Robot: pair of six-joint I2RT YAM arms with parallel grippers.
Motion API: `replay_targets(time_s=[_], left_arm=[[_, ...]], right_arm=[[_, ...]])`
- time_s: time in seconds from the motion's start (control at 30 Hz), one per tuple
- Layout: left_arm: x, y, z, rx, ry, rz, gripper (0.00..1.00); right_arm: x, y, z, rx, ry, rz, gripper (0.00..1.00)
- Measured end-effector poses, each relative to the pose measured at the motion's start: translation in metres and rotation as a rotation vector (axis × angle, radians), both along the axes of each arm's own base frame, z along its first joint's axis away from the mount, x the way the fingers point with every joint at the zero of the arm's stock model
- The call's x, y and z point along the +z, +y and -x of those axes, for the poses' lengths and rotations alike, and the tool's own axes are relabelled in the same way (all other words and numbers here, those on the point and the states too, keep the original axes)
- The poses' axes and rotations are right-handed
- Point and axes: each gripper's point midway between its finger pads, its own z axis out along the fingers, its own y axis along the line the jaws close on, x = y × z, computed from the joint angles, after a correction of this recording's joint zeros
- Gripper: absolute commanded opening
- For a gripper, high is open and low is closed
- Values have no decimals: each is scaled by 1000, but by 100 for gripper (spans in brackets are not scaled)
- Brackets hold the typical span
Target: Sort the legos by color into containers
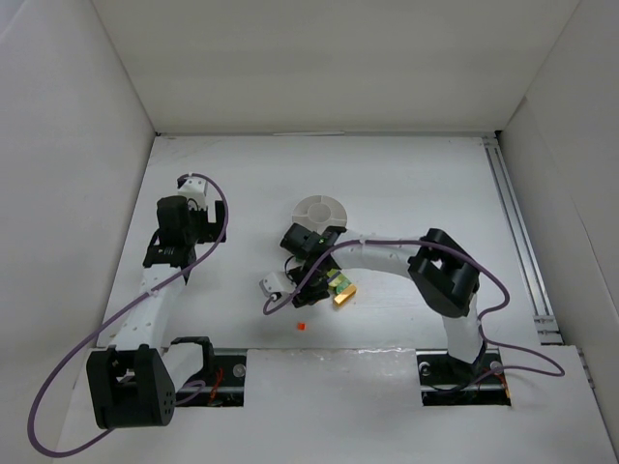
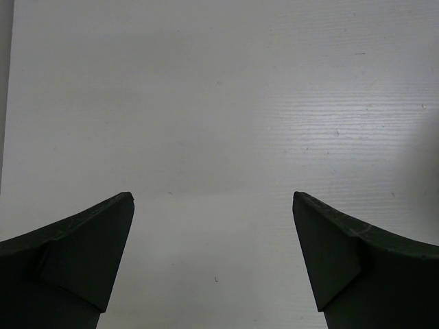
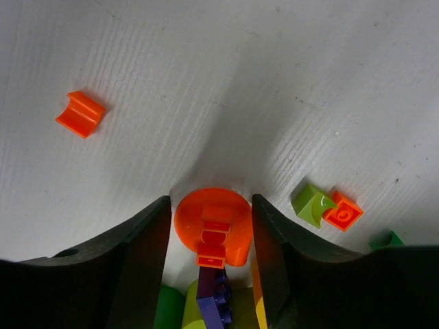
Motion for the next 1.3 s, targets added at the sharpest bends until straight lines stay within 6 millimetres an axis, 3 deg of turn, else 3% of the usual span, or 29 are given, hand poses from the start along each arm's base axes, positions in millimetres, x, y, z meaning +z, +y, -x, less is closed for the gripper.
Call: replay_targets(time_s=[0.2, 0.47, 0.83, 1.3], left_arm=[[0, 0, 0, 2, 0, 0, 100], [0, 0, 0, 2, 0, 0, 100], [1, 0, -1, 1, -8, -1, 100], [1, 0, -1, 2, -8, -1, 100]], right_arm=[[0, -3, -4, -40, 19, 0, 58], [2, -7, -9, -80, 46, -5, 49], [13, -1, -11, -88, 61, -23, 44], [8, -3, -9, -92, 80, 0, 45]])
